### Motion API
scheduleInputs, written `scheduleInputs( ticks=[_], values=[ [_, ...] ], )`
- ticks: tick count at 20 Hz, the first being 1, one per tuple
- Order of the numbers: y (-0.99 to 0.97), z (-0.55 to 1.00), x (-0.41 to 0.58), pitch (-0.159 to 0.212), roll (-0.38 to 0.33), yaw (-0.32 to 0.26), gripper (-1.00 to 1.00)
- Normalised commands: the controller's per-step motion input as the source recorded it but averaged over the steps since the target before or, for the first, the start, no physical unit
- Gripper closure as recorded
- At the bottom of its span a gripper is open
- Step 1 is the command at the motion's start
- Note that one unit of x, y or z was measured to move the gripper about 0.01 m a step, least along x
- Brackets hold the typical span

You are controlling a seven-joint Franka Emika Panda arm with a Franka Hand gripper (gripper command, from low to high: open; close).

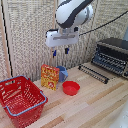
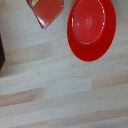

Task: Extend the gripper towards the oven tray handle. Grasp the handle and carefully pull the tray out of the oven. Move the gripper above the red bowl. Grab the red bowl gently. Lift the bowl and place it onto the oven tray.

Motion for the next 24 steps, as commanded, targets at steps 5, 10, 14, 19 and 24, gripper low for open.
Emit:
scheduleInputs(
  ticks=[5, 10, 14, 19, 24],
  values=[
    [0.0, 0.05, 0.02, 0.042, -0.26, 0.132, -1.0],
    [-0.2, 0.08, -0.041, 0.012, -0.269, 0.137, -1.0],
    [-0.14, 0.11, -0.022, -0.001, -0.295, 0.16, -1.0],
    [-0.19, 0.0, -0.093, -0.016, -0.277, 0.204, -1.0],
    [-0.25, 0.0, -0.104, 0.0, -0.315, 0.165, -1.0]
  ],
)
